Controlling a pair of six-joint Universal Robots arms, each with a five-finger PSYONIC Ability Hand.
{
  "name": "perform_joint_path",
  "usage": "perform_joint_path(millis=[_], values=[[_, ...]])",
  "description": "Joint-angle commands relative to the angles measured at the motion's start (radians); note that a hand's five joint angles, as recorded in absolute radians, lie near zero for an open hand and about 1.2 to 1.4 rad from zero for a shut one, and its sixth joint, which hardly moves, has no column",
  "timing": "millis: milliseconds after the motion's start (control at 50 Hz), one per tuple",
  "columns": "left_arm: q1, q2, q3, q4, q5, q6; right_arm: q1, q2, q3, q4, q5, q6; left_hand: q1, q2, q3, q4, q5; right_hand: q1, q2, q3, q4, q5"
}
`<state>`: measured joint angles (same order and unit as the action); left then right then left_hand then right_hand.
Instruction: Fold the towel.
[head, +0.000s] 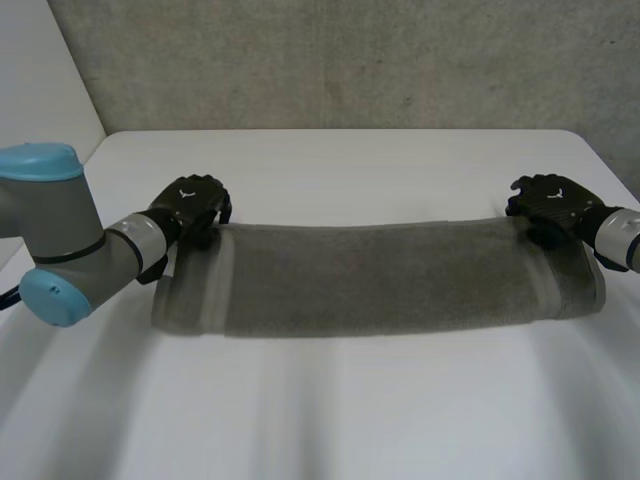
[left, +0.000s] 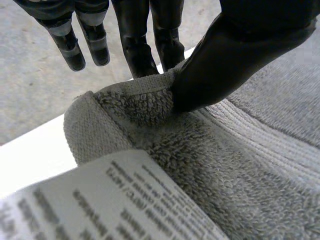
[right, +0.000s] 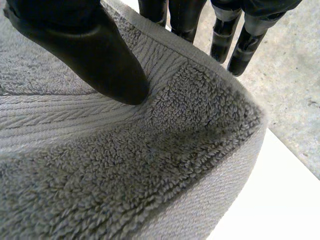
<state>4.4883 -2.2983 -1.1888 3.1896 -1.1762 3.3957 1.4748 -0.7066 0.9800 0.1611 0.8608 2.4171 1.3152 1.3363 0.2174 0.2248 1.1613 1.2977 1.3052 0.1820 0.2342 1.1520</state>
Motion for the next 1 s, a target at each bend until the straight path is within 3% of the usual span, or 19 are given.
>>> perform_joint_path(millis=[20,340,360,380,400,420,440,460,560,700,880,1000], values=[[0.0,-0.01,0.018,0.049,-0.029,0.002,0.01,0.03,-0.014,-0.052,0.009,0.028,0.081,0.06,-0.043,-0.05,0.06,0.099,0.091,-0.007,-0.06,0.07],[-0.008,-0.085,0.046,0.079,-0.036,0.005,0.036,0.095,-0.072,-0.117,0.03,0.06,0.081,0.06,-0.043,-0.05,0.06,0.099,0.091,-0.007,-0.06,0.07],[-0.009,-0.092,0.047,0.084,-0.039,0.007,0.038,0.104,-0.075,-0.117,0.038,0.057,0.081,0.06,-0.043,-0.05,0.06,-0.191,-0.199,-0.007,-0.06,-0.22],[-0.009,-0.092,0.048,0.084,-0.039,0.007,0.038,0.107,-0.075,-0.12,0.049,0.056,0.081,0.06,-0.043,-0.05,0.06,-0.74,-0.748,-0.007,-0.06,-0.769],[-0.009,-0.095,0.048,0.087,-0.042,0.007,0.038,0.107,-0.075,-0.12,0.049,0.056,-0.235,-0.256,-0.043,-0.05,-0.256,-0.746,-0.753,-0.007,-0.06,-0.775],[-0.009,-0.095,0.048,0.087,-0.042,0.007,0.038,0.108,-0.075,-0.13,0.064,0.059,-0.239,-0.26,-0.043,-0.05,-0.259,-1.123,-1.131,-0.007,-0.06,-1.152],[-0.011,-0.096,0.048,0.087,-0.048,0.007,0.038,0.104,-0.075,-0.146,0.082,0.062,-0.826,-0.847,-0.043,-0.05,-0.846,-1.123,-1.131,-0.007,-0.06,-1.152],[-0.012,-0.093,0.046,0.089,-0.055,0.007,0.038,0.104,-0.075,-0.146,0.083,0.062,-1.141,-1.162,-0.043,-0.05,-1.161,-1.123,-1.131,-0.007,-0.06,-1.152],[-0.012,-0.067,0.043,0.087,-0.068,0.005,0.039,0.062,-0.06,-0.166,0.115,0.077,-1.141,-1.162,-0.043,-0.05,-1.161,-1.123,-1.131,-0.007,-0.06,-1.152],[-0.011,0.046,-0.018,0.089,-0.063,0.007,0.022,-0.111,0.032,-0.176,0.106,0.178,-1.134,-1.155,-0.043,-0.05,-1.155,-1.123,-1.131,-0.007,-0.06,-1.152],[-0.012,0.22,-0.233,0.075,-0.056,0.026,-0.001,-0.258,0.226,-0.164,0.096,0.188,-0.964,-0.985,-0.043,-0.05,-0.985,-1.123,-1.131,-0.007,-0.06,-1.152],[-0.005,0.272,-0.406,0.059,-0.059,0.095,-0.091,-0.336,0.408,-0.14,0.079,0.137,-0.946,-0.967,-0.043,-0.05,-0.967,-1.123,-1.131,-0.007,-0.06,-1.152]])
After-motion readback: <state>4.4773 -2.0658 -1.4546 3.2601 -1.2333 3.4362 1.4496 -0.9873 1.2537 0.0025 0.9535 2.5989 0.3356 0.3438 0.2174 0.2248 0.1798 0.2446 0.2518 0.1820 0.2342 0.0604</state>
